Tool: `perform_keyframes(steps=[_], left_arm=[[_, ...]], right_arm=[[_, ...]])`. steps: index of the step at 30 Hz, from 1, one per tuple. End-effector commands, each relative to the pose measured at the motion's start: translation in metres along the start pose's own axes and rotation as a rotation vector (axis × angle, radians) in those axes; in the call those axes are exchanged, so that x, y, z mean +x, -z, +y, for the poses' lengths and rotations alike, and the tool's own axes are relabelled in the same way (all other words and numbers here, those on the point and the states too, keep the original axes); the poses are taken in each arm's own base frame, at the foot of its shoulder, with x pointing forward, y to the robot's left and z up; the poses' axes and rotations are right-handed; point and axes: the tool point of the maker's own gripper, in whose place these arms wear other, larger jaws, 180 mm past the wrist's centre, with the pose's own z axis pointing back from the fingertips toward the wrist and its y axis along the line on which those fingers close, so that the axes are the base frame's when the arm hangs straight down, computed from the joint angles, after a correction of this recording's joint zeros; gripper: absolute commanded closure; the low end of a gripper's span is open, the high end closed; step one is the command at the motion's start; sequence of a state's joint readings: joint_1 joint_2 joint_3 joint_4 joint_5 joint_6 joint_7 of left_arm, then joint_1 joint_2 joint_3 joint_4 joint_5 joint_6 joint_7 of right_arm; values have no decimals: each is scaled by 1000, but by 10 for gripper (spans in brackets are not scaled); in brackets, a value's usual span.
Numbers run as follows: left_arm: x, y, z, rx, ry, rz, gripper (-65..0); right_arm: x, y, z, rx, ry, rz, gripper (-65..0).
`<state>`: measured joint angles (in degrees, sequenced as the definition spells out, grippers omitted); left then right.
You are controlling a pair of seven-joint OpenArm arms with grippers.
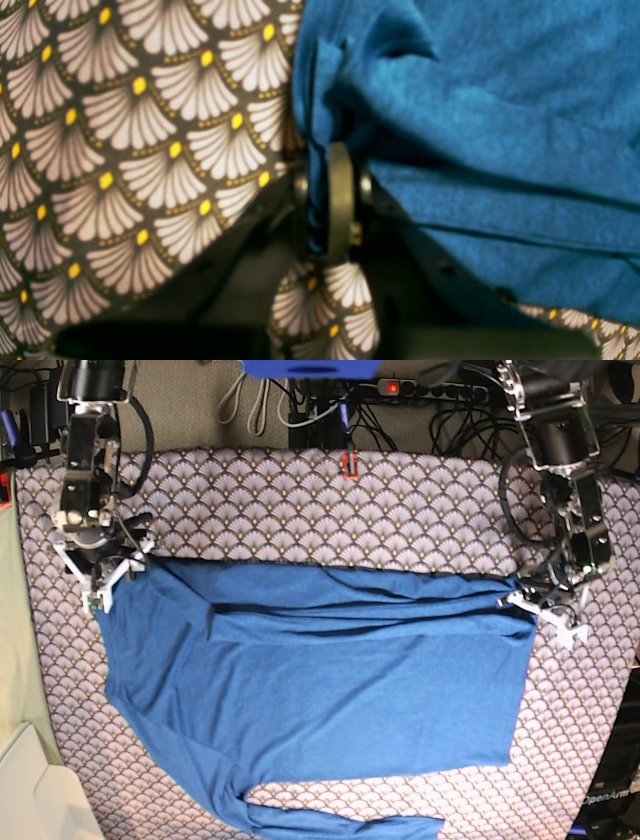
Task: Fold the T-shirt properly
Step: 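Drag the right gripper's grip along the edge away from the left gripper, then pull the shoulder edge back away from the hem with both grippers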
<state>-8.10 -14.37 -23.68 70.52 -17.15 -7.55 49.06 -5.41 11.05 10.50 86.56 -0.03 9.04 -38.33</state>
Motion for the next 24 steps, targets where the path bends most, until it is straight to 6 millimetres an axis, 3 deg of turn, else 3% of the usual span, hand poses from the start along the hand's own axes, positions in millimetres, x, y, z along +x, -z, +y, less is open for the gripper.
perform_keyframes(steps=[1, 7, 12, 16, 20, 24], left_arm=[[17, -5, 1, 1, 7, -38, -5], [9, -6, 0, -6, 12, 21, -5], [11, -8, 8, 9, 20, 24, -5], [3, -11, 21, 34, 32, 42, -5], [5, -20, 21, 38, 57, 18, -5], [-2, -30, 20, 41, 83, 43, -5]], right_arm=[[12, -2, -5, -12, -4, -43, -294], [10, -3, -6, -14, -10, -46, 0], [8, -4, -6, -14, -12, -44, 0], [12, -20, -10, -24, -42, -82, 0], [17, -33, -9, -25, -61, -112, 0], [9, -37, -14, -32, -84, -97, 0]])
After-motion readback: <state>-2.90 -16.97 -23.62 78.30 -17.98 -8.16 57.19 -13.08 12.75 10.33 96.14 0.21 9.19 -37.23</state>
